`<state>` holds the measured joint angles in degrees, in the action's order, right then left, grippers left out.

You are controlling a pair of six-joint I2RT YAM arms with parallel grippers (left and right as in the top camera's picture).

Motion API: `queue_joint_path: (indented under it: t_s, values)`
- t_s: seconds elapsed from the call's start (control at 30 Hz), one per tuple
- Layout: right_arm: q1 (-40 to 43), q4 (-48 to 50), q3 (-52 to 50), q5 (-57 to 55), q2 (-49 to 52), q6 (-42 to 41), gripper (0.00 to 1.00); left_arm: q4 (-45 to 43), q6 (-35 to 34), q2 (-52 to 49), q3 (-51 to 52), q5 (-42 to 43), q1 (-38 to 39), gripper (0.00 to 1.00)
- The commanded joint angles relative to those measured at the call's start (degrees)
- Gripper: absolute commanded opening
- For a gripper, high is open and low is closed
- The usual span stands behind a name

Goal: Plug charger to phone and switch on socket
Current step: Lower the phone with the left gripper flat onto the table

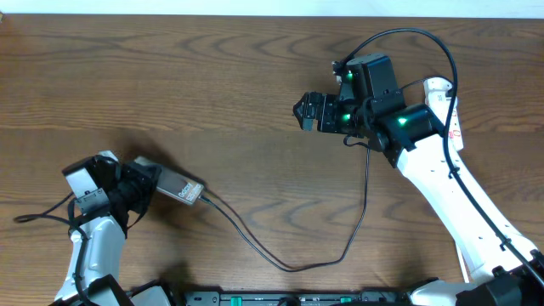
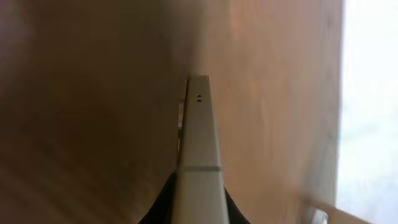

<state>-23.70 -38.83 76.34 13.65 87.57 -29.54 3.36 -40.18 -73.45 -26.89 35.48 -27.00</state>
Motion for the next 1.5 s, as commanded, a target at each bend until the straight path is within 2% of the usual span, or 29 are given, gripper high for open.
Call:
queue_joint_path:
  t_s: [0.0,0.07,0.23,0.9,1.1,1.2,1.37,1.47]
  values:
    - [-0.37,-0.26,0.61,-0.68,-0.79,0.24,0.99,1.44,-0.42,0.46,-0.57,-2.21,-0.24,0.07]
    - [-0.37,-0.42,0.61,-0.66,-0.79,-0.07,0.99,2.43,-0.48,0.46,-0.44,-2.23,-0.24,0.08]
    - [-0.39,-0.74,0.61,-0.66,-0.79,-0.70,0.99,6.82,-7.39,0.00,-0.42,-2.95,-0.24,0.07]
    - [-0.39,-0.87,0.61,-0.66,-0.79,-1.29,0.99,9.81,-7.72,-10.40,-0.33,-2.99,-0.24,0.09]
    - [-0.39,-0.83,0.61,-0.66,-0.79,-1.27,0.99,9.90,-7.23,-10.40,-0.33,-2.97,-0.24,0.36]
    - [-0.39,-0.85,0.61,-0.66,-0.79,-1.27,0.99,10.27,-7.21,-10.40,-0.33,-2.97,-0.24,0.37]
    - [-0.39,-0.85,0.61,-0.66,-0.79,-1.27,0.99,12.35,-5.90,-10.40,-0.33,-2.97,-0.24,0.53]
    - [-0.39,-0.85,0.59,-0.63,-0.79,-1.27,0.99,13.94,-4.61,-10.40,-0.33,-2.99,-0.26,0.55]
